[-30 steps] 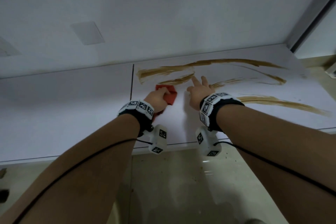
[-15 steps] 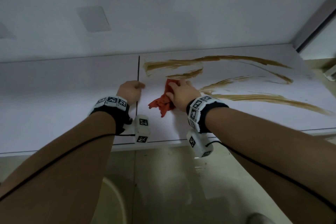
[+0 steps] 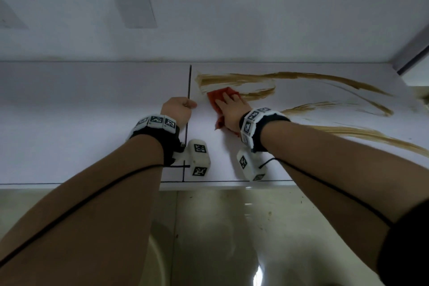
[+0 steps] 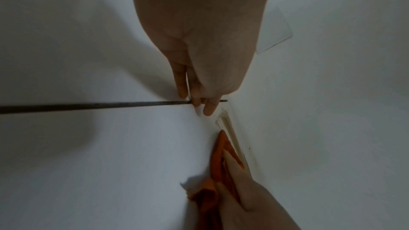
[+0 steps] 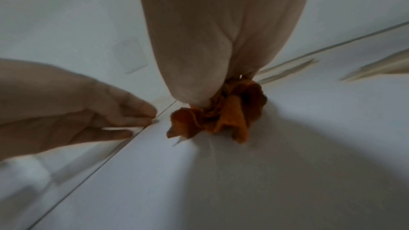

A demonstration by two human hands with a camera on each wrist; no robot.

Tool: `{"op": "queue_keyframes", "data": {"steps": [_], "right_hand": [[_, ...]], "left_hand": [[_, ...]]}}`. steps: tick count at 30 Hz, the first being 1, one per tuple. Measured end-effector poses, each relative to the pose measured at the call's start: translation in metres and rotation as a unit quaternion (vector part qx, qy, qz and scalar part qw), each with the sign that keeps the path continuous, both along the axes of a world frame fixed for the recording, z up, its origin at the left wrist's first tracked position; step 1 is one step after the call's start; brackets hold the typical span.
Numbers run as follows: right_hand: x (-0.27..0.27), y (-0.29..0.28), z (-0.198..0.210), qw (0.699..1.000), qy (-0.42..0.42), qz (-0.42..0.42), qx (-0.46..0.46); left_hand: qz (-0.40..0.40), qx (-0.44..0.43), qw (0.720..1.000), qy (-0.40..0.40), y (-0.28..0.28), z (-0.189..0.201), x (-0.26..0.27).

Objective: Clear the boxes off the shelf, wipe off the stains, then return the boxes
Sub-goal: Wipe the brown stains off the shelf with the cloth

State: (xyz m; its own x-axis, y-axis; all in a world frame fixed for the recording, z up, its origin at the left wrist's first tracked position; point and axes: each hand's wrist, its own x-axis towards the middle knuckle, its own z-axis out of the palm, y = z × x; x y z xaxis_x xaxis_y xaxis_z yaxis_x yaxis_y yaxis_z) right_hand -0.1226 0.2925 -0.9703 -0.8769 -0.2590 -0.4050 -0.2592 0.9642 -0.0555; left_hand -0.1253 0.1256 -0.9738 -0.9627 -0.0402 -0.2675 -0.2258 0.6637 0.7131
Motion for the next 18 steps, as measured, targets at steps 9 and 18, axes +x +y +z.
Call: {"op": "queue_keyframes", "data": {"steps": [9, 18], "right_hand": [[0.029, 0.046, 0.013, 0.999, -0.012, -0.020, 0.026], [0.013, -0.013, 0.004, 0.997, -0.021, 0.062, 0.029]], "left_hand": [[-0.046, -0.031, 0.998, -0.025, -0.006, 0.003, 0.002], [-0.033, -0.037, 0.998, -0.028, -0.006, -0.001, 0.010]]}}
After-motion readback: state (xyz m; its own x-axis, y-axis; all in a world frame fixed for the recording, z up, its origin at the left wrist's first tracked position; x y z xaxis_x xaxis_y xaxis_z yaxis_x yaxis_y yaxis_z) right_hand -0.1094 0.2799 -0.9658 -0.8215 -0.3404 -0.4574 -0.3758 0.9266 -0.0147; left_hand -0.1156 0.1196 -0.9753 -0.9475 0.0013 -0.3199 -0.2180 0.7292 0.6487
